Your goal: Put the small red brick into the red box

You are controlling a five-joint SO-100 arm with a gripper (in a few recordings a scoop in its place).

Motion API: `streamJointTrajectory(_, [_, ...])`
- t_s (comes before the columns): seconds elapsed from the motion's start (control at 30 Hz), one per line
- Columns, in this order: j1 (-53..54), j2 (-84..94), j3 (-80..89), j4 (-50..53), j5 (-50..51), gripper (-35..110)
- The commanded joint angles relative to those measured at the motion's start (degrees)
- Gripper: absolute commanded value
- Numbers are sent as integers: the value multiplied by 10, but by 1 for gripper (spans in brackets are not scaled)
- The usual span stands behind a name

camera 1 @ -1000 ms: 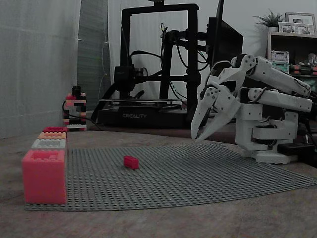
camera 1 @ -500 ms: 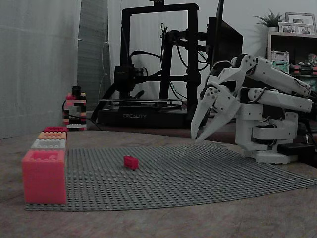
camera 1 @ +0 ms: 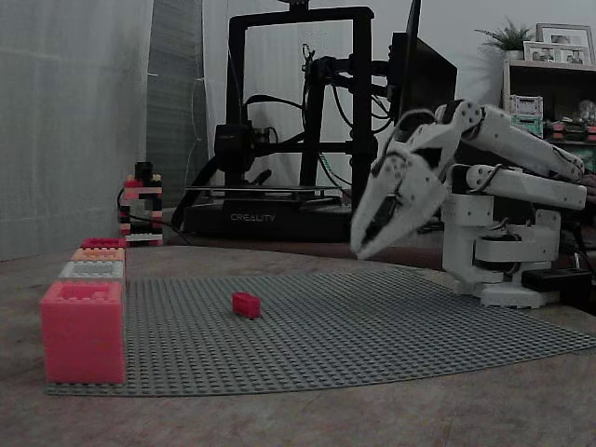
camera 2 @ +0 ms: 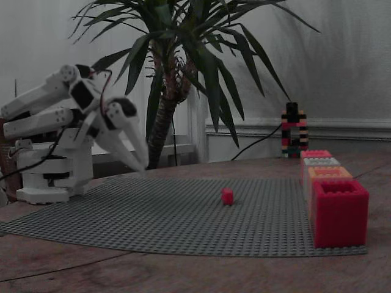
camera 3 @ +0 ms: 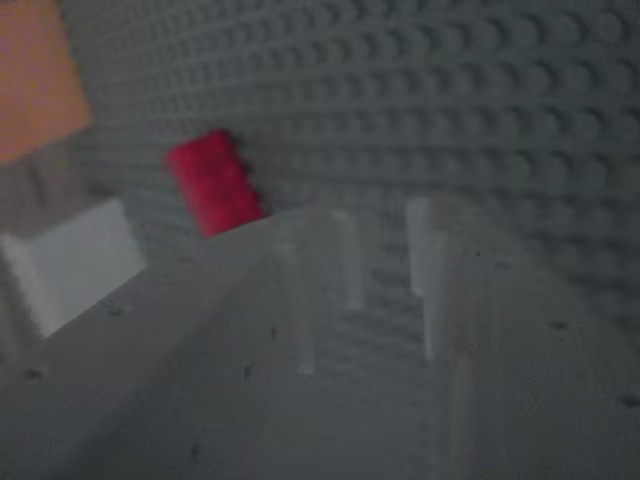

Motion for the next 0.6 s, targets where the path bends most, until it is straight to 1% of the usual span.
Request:
streamJointTrajectory(0.0, [-25, -26, -109, -28, 2, 12])
streamJointTrajectory(0.17, [-33, -286, -264, -33, -18, 20])
streamJointTrajectory(0.23, [-33, -378, -304, -25, -55, 22])
streamJointTrajectory(0.33, [-33, -528, -381, 18, -173, 25])
streamJointTrajectory(0.43, [-33, -660, -460, 26, -185, 28])
streamJointTrajectory(0.57, [-33, -804, -544, -8, -178, 30])
